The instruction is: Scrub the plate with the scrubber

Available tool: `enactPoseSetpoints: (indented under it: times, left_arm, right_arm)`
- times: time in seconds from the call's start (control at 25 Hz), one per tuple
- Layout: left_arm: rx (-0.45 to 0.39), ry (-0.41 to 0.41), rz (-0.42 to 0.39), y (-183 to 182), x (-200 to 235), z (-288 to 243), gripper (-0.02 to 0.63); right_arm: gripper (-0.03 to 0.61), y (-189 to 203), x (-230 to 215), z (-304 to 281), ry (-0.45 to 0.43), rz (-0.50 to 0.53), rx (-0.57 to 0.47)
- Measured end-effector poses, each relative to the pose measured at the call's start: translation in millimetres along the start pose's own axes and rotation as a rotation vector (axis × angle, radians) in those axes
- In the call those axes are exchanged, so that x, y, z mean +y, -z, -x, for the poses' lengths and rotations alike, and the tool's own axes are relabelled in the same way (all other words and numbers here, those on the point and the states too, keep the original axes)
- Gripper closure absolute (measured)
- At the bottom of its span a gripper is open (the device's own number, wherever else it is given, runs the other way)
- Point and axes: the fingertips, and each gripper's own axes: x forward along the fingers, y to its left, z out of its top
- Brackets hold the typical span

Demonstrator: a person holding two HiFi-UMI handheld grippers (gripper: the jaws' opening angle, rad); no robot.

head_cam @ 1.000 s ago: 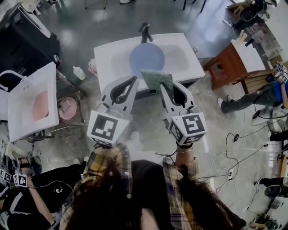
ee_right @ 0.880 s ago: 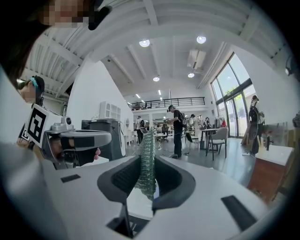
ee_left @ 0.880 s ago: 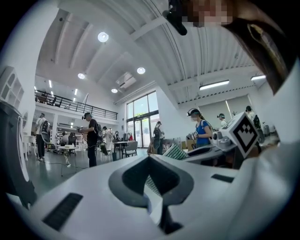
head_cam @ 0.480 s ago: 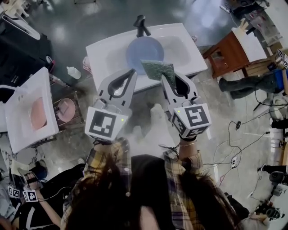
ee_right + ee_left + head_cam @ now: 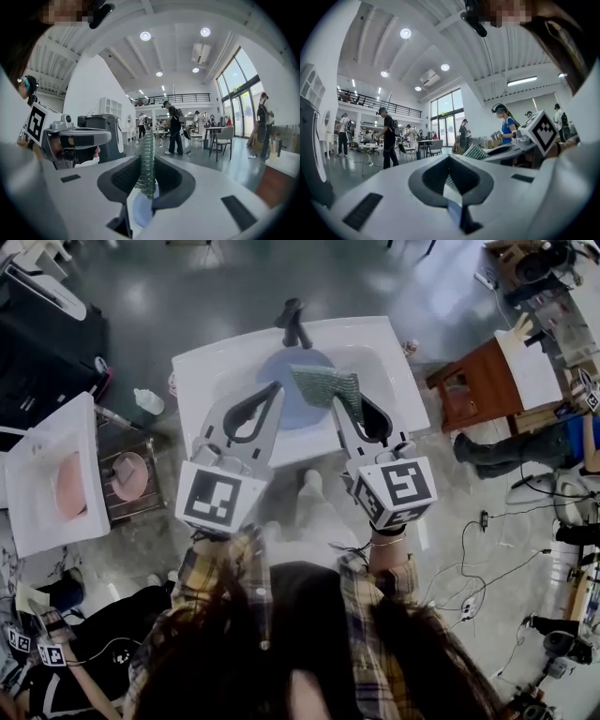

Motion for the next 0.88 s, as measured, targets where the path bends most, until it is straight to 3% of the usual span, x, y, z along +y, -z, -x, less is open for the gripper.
enactPoseSetpoints:
  times: [0.52,0.88]
  left_arm:
    - [0.018,-0.167,-0.001,-16,22,-109,0.598]
    - [0.040,-0.284,0.004,-8,24,-135,0.598]
  right_arm:
    - [0.480,-21,-100,-67,-0.163,0.022,0.006]
    - [0.480,-18,-122,-89,-0.297,0.045,0.020]
